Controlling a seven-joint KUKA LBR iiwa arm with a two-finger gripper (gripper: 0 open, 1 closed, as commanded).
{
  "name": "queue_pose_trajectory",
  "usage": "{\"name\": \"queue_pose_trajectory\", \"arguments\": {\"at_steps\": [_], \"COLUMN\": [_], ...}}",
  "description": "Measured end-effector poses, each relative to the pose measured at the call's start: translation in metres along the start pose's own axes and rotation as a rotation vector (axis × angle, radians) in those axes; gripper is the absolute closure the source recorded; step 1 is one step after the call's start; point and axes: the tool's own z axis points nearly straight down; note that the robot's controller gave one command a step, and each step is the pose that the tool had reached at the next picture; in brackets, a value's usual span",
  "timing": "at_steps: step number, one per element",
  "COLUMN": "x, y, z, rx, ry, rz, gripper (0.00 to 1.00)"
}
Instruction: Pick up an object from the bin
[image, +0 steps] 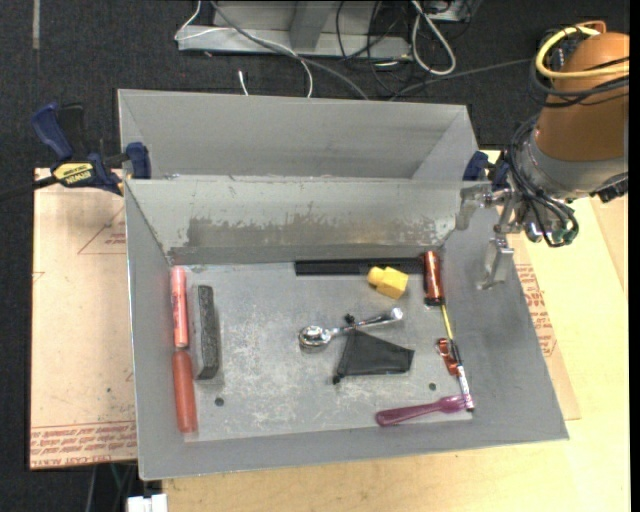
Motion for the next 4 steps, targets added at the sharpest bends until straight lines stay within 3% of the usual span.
{"name": "queue_pose_trajectory", "arguments": {"at_steps": [1,2,3,4], "x": [-0.017,-0.018,-0.005,-0.012], "y": [0.058,0.085,0.092,0.073], "z": [0.136,0.064,0.128,0.158], "rx": [-0.001,0.003,-0.003,-0.003], "ry": [-0.003,-0.022,0.001,-0.020], "rz": [0.049,0.036,0.141,0.289], "gripper": [0.00,0.00,0.00,0.00]}}
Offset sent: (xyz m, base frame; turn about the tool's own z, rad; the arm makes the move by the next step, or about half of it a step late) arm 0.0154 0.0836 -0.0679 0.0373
